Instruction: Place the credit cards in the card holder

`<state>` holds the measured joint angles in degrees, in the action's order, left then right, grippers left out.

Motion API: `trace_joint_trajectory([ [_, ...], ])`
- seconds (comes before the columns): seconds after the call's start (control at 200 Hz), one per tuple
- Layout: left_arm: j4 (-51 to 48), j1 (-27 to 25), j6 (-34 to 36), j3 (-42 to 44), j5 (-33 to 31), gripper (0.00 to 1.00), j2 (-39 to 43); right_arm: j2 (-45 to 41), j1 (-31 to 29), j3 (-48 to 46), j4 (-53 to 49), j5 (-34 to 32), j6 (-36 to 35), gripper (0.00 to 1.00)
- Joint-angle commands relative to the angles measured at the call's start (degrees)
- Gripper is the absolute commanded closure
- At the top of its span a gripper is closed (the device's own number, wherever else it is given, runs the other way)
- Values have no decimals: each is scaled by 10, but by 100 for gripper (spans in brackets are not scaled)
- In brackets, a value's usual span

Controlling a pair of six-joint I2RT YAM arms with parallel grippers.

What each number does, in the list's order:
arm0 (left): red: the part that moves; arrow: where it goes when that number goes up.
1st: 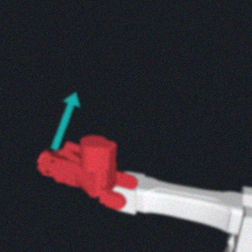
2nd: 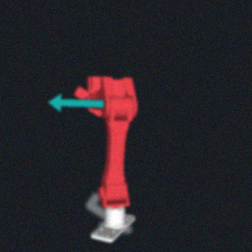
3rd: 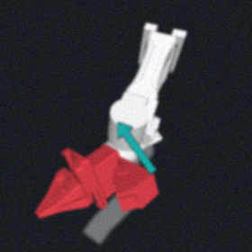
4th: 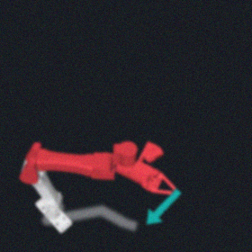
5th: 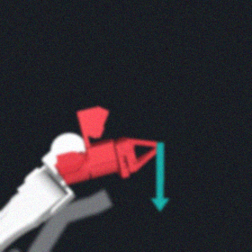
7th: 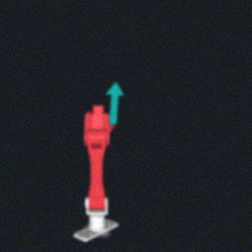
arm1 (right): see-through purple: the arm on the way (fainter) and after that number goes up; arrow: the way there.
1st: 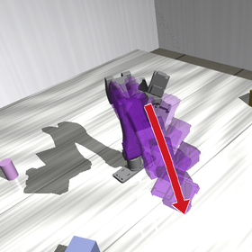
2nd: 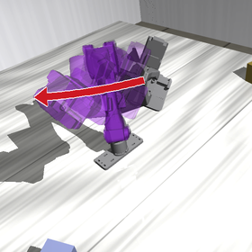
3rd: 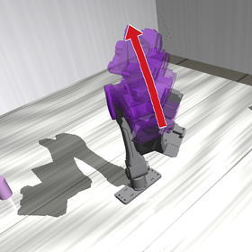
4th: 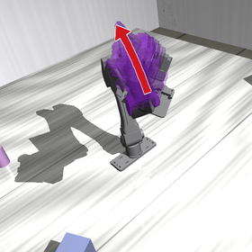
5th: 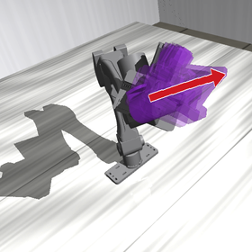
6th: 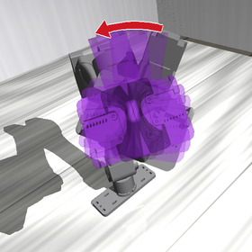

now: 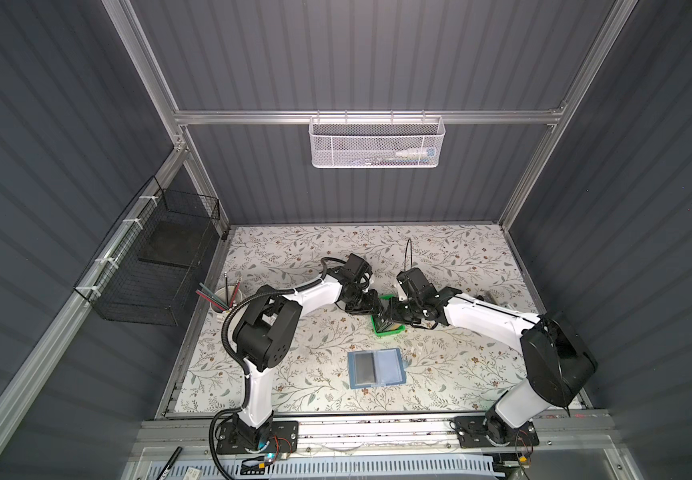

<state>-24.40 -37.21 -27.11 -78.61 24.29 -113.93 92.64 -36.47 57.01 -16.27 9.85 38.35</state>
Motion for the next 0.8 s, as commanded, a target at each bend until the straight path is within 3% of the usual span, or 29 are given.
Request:
trace_joint_trajectory([
  [0.0, -26, -7, 16, -8, 0, 87, -13, 11, 1, 12, 0, 5, -5, 87],
  [0.24, -27, -7, 16, -8, -3, 87, -12, 12, 1, 13, -2, -2, -9, 91],
  [0.385, -29, -7, 19, -10, -7, 87, -7, 4, 1, 8, -4, -13, -12, 100],
  [0.796, -23, -6, 23, 0, -39, 81, 44, -32, 1, 1, -9, -17, -21, 100],
])
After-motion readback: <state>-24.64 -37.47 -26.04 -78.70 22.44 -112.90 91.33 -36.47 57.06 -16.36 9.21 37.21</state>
